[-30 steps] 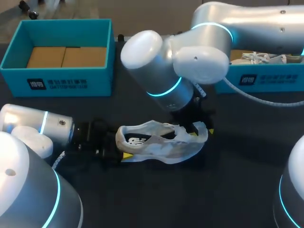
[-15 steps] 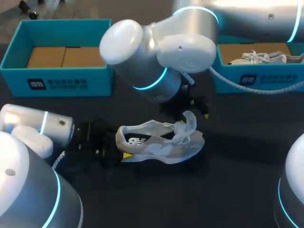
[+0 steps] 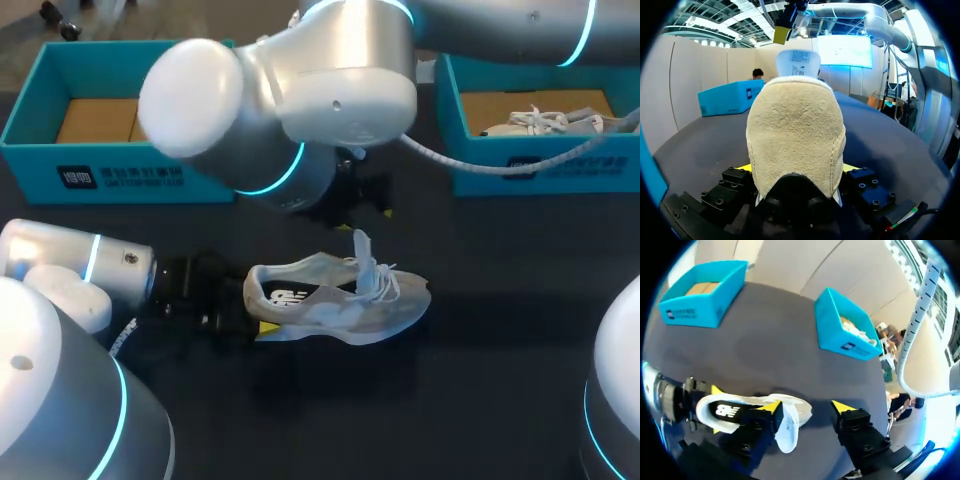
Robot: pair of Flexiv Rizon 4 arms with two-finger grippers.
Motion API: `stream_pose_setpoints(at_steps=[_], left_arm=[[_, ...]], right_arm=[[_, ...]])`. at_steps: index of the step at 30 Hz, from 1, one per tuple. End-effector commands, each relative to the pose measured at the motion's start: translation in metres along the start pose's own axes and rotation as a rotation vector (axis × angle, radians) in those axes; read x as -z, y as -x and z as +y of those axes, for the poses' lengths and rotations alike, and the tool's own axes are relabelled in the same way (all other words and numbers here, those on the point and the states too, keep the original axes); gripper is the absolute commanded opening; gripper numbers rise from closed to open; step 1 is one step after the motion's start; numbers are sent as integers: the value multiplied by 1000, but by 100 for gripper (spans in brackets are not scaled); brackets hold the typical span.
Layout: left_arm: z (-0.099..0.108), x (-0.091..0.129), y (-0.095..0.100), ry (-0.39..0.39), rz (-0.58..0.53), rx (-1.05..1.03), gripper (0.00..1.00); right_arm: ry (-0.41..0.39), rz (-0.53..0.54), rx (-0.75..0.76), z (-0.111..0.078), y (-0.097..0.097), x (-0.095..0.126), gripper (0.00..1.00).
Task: Take the shoe out of the shoebox, open the shoe tongue, remove and reinsert the insole, then place the shoe into the shoebox
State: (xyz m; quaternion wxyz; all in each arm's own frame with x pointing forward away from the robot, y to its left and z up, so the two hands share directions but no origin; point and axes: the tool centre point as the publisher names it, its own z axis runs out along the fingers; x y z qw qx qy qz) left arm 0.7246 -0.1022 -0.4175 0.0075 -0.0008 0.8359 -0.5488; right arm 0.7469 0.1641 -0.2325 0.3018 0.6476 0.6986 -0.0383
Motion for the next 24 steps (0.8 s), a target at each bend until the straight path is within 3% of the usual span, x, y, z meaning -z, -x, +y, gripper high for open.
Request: stream_pose_setpoints(at_steps=[1, 2, 7, 14, 17, 24], left_arm=[[0, 1, 0, 4, 0, 0, 0], [0, 1, 0, 4, 0, 0, 0], [0, 1, 0, 4, 0, 0, 0], [0, 1, 0, 4, 0, 0, 0], [0, 1, 0, 4, 0, 0, 0], [0, 1, 0, 4, 0, 0, 0]], right_arm=[[87, 54, 65, 3, -2, 12, 54], [107, 73, 85, 5, -4, 16, 51], [167, 132, 164, 14, -10, 29, 61], [233, 219, 270, 21, -22, 41, 62], [243, 236, 325, 23, -29, 44, 49], [278, 294, 505, 24, -45, 47, 32]])
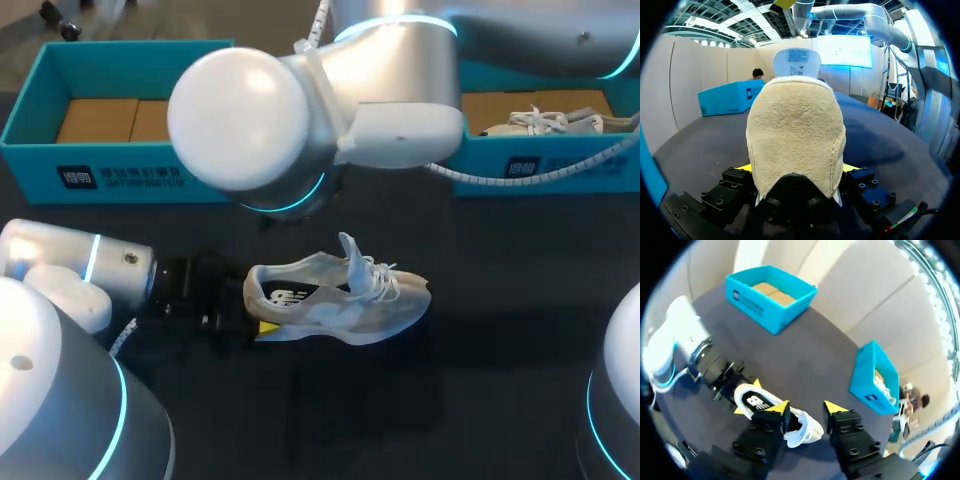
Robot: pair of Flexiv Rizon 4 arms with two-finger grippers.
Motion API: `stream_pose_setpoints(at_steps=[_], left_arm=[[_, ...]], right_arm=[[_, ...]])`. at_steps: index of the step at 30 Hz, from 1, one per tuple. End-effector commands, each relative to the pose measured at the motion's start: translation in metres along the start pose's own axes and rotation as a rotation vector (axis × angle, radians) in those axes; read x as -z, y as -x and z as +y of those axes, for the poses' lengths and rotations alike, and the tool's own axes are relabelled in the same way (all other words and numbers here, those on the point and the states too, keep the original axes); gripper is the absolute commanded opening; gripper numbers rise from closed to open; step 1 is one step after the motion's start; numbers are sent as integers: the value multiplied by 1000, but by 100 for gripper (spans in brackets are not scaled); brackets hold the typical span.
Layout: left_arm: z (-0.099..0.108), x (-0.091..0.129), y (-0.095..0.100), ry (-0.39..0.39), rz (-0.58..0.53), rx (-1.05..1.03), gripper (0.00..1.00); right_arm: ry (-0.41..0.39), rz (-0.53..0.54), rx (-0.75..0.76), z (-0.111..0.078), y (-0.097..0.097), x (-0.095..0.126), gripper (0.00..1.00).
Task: Take the shoe out of the shoebox, open the shoe tongue, remove and reinsert the insole, then place the shoe into the shoebox
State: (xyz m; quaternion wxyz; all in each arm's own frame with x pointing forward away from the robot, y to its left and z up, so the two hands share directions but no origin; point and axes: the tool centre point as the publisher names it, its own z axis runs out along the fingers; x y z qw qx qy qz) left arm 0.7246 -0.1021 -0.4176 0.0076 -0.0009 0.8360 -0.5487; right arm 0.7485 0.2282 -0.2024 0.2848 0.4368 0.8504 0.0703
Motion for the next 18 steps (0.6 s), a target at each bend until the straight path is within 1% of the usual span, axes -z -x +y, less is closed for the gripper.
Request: stream_pose_setpoints(at_steps=[1, 3, 4, 5, 8, 9, 10, 11, 14, 18], left_arm=[[0, 0, 0, 4, 0, 0, 0], [0, 0, 0, 4, 0, 0, 0], [0, 0, 0, 4, 0, 0, 0], [0, 0, 0, 4, 0, 0, 0], [0, 0, 0, 4, 0, 0, 0], [0, 0, 0, 4, 0, 0, 0], [0, 0, 0, 4, 0, 0, 0], [0, 0, 0, 4, 0, 0, 0], [0, 0, 0, 4, 0, 0, 0], [0, 0, 0, 4, 0, 0, 0]], right_arm=[[8, 65, 96, 2, -3, -7, 28], [8, 95, 177, 4, -9, -8, 21], [1, 106, 218, 5, -12, -9, 20], [-11, 132, 286, 6, -17, -10, 18], [-47, 145, 395, 7, -29, -14, 18], [-60, 158, 453, 8, -33, -15, 5], [-67, 166, 482, 8, -36, -16, 0], [-75, 180, 529, 7, -41, -17, 0], [-93, 201, 592, 4, -47, -21, 0], [-88, 232, 664, -2, -53, -24, 0]])
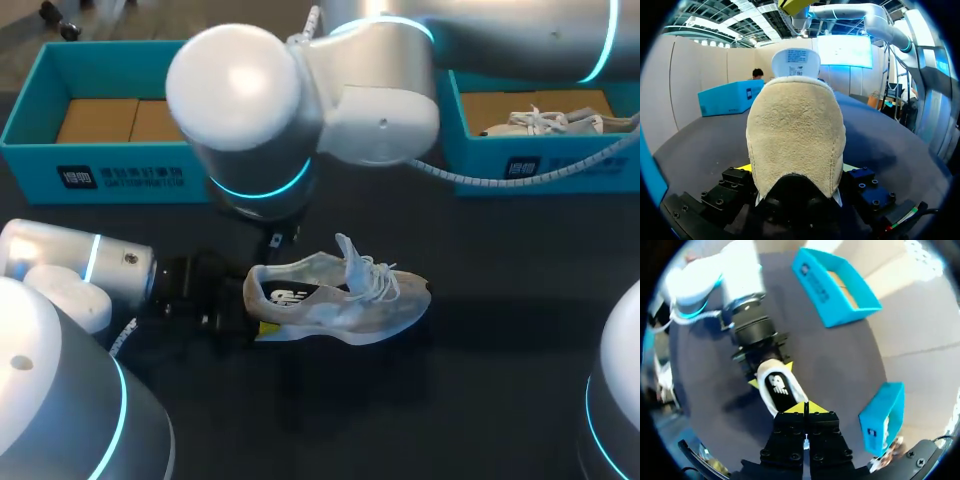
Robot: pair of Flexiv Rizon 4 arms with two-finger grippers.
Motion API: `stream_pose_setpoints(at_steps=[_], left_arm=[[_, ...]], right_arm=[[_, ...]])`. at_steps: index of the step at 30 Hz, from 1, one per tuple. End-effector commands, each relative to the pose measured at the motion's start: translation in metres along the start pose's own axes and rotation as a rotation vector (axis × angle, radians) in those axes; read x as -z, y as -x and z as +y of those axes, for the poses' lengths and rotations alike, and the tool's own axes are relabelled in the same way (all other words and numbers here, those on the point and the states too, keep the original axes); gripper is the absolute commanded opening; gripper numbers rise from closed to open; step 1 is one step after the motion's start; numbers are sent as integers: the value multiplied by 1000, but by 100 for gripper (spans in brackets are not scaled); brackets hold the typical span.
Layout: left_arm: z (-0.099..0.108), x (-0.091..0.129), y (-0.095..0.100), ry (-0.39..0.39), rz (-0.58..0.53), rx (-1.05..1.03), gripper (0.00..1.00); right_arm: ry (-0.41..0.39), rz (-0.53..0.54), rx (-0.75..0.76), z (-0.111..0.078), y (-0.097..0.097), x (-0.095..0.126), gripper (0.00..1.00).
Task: Take the shoe out of the shoebox, open the shoe tongue, remove and reinsert the insole, then place the shoe into the shoebox
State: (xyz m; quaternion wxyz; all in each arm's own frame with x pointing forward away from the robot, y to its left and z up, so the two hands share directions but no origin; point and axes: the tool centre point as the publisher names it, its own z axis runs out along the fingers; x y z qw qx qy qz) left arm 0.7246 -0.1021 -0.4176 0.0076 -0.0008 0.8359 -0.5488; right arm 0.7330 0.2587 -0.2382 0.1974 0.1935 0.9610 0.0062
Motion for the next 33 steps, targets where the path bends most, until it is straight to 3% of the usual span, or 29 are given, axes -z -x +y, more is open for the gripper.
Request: stream_pose_setpoints(at_steps=[1, 10, 33], left_arm=[[0, 0, 0, 4, 0, 0, 0], [0, 0, 0, 4, 0, 0, 0], [0, 0, 0, 4, 0, 0, 0]], right_arm=[[-25, 46, 138, 6, -3, -8, 0], [-73, 120, 305, -3, -18, -28, 0], [-68, 258, 335, -26, -32, -93, 0]])
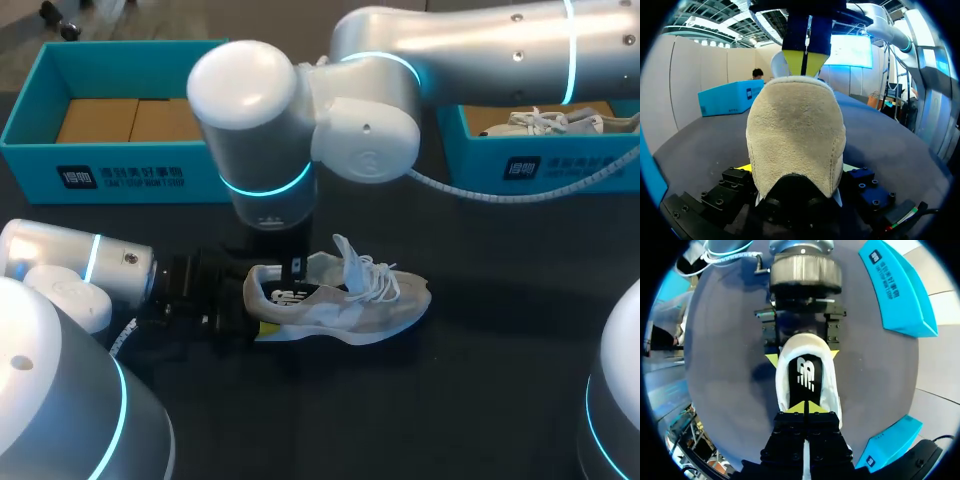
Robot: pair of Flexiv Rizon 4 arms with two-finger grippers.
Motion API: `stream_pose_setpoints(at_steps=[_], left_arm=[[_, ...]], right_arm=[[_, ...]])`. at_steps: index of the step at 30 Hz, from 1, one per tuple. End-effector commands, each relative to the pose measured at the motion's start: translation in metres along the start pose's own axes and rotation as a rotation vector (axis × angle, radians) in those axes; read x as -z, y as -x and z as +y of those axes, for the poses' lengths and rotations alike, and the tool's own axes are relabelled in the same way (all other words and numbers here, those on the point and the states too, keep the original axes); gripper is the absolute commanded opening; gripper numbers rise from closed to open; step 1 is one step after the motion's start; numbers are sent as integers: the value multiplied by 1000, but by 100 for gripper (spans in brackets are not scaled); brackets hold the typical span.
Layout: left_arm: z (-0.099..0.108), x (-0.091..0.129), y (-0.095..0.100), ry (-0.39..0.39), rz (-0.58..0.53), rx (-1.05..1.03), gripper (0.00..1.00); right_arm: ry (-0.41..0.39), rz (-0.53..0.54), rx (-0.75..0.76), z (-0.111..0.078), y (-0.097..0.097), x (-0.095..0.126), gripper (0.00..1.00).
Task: Take the shoe out of the shoebox, open the shoe tongue, remove and reinsert the insole, then place the shoe into the shoebox
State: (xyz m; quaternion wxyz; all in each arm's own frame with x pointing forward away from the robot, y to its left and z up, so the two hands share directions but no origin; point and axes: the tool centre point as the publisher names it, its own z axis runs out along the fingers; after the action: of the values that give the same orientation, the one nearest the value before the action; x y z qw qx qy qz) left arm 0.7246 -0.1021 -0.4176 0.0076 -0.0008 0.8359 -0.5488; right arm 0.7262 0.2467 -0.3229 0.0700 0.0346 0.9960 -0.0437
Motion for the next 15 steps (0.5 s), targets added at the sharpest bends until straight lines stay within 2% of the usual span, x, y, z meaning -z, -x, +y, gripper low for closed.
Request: stream_pose_setpoints(at_steps=[1, 15], left_arm=[[0, 0, 0, 4, 0, 0, 0], [0, 0, 0, 4, 0, 0, 0]], right_arm=[[20, 16, -5, -5, 4, -20, 0], [23, 23, -6, -6, 5, -22, 0]])
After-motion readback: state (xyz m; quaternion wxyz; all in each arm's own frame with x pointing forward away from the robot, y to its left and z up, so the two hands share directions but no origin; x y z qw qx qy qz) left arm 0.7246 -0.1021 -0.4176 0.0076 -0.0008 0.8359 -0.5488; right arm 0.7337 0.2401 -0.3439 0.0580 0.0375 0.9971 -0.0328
